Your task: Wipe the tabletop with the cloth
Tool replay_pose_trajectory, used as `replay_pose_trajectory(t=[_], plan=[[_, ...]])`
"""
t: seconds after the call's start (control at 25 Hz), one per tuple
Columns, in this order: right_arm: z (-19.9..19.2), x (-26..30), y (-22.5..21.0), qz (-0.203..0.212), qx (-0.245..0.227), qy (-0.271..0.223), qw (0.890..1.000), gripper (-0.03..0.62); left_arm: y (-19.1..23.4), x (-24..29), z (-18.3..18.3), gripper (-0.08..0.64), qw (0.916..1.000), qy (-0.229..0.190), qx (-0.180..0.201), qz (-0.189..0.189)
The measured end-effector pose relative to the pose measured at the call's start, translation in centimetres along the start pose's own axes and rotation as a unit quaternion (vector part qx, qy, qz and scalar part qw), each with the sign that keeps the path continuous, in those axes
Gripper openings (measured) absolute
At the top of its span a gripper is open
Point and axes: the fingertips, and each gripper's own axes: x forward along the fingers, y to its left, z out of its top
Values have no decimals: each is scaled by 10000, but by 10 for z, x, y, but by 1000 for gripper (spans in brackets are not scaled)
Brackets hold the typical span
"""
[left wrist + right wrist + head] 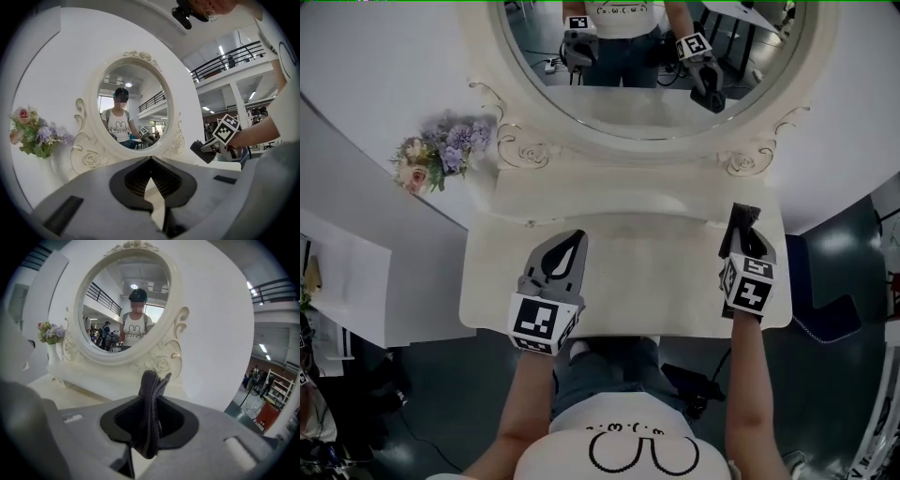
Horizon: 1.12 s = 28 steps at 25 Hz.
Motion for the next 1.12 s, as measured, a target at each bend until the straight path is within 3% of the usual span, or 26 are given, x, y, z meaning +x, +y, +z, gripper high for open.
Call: replay_pose_trajectory(t=[0.72,1.12], plan=[[29,-58,254,1076,516,-364,9922,84,123,-121,-19,-3,9992,-14,-85,400],[47,-66,388,2144,508,-499,9742,84,178,-175,-41,-3,9951,24,-316,938]])
